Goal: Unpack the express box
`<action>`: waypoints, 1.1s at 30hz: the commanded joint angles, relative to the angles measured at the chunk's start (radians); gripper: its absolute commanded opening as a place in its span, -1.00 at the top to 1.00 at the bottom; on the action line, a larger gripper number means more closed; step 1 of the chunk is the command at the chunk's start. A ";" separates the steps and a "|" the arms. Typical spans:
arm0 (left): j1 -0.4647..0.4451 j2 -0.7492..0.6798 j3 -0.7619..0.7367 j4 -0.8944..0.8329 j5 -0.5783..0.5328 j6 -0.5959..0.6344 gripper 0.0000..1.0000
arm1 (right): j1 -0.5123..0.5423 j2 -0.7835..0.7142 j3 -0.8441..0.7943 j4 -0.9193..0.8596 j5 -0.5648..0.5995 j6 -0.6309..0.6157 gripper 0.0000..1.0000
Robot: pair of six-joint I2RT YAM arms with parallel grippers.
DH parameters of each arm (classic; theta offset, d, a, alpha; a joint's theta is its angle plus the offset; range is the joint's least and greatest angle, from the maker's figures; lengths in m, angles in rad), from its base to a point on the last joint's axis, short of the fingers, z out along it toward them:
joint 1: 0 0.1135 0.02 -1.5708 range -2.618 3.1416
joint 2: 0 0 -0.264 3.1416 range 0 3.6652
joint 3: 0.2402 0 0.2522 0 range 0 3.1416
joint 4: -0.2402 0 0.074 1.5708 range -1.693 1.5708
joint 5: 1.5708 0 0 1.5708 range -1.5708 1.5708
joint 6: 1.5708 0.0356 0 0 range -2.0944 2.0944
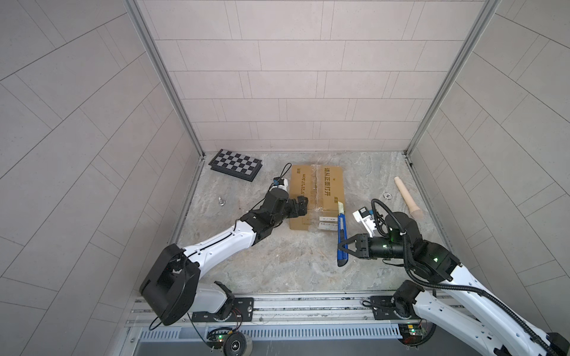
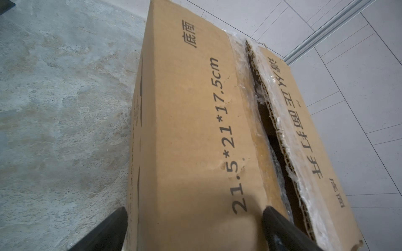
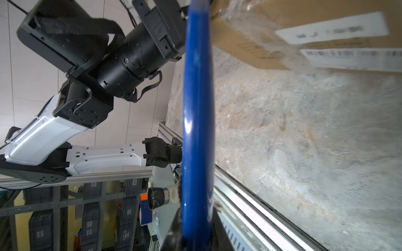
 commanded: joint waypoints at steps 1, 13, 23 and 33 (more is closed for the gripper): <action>0.018 -0.002 -0.005 -0.112 -0.047 0.006 -0.99 | -0.122 0.008 0.025 -0.081 -0.024 -0.093 1.00; 0.056 -0.094 -0.070 0.049 0.105 -0.001 -1.00 | -0.407 0.456 0.274 -0.183 0.079 -0.552 1.00; 0.103 -0.023 -0.049 0.185 0.280 -0.002 -1.00 | -0.363 0.758 0.465 -0.118 0.121 -0.648 1.00; 0.072 -0.153 -0.159 0.189 0.262 -0.071 -1.00 | -0.271 0.935 0.626 -0.049 0.087 -0.617 1.00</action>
